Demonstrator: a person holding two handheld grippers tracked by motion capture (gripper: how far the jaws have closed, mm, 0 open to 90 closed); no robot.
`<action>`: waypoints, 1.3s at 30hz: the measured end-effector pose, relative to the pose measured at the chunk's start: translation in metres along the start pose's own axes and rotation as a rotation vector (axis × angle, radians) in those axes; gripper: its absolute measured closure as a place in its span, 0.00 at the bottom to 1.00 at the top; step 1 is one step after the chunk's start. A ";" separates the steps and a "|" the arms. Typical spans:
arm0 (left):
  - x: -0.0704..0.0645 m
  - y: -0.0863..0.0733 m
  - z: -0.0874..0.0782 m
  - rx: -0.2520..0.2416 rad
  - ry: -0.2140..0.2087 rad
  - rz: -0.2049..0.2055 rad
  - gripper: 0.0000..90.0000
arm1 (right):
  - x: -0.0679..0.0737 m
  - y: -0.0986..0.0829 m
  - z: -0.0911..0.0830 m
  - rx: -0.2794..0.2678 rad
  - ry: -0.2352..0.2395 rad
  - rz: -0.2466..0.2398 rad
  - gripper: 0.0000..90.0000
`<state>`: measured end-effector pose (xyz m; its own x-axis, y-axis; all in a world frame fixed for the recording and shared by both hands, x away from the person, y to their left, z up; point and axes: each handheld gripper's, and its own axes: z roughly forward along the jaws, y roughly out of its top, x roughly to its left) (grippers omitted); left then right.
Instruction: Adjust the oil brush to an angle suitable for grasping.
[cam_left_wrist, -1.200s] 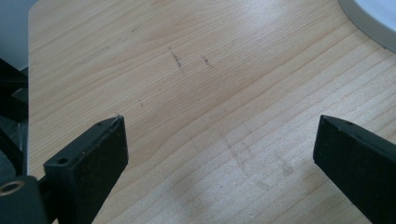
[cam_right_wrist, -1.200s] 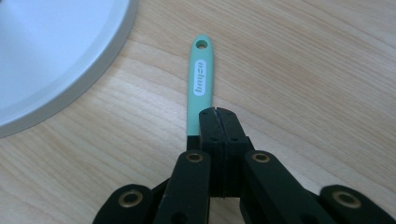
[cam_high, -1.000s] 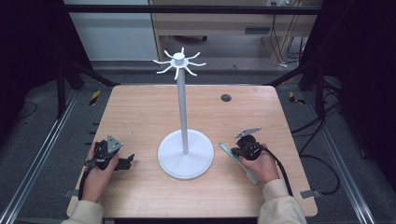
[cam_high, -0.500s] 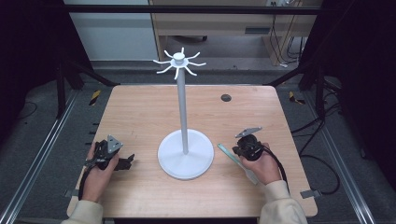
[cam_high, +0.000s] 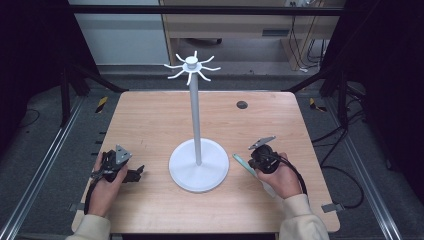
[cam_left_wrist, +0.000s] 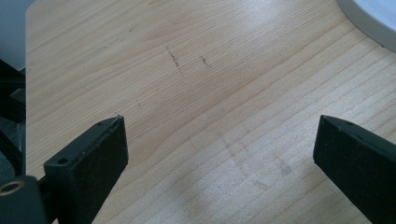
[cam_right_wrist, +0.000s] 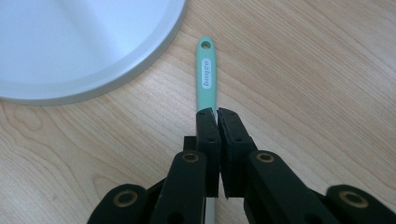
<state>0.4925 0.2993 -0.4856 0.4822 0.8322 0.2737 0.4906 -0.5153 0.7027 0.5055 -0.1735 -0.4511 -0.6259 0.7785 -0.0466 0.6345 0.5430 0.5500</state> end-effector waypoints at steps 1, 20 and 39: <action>0.000 0.000 0.000 0.000 0.000 0.000 0.03 | 0.000 0.000 0.000 0.006 -0.003 0.000 0.97; 0.001 -0.001 0.000 0.005 0.003 -0.002 0.03 | -0.001 0.000 -0.004 0.087 -0.020 -0.002 0.73; 0.001 -0.002 -0.001 0.013 0.016 0.003 0.03 | -0.004 0.018 -0.013 0.189 -0.011 -0.078 0.71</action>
<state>0.4917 0.3017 -0.4864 0.4720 0.8339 0.2860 0.4986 -0.5200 0.6935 0.5132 -0.1712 -0.4302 -0.6722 0.7346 -0.0925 0.6587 0.6503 0.3784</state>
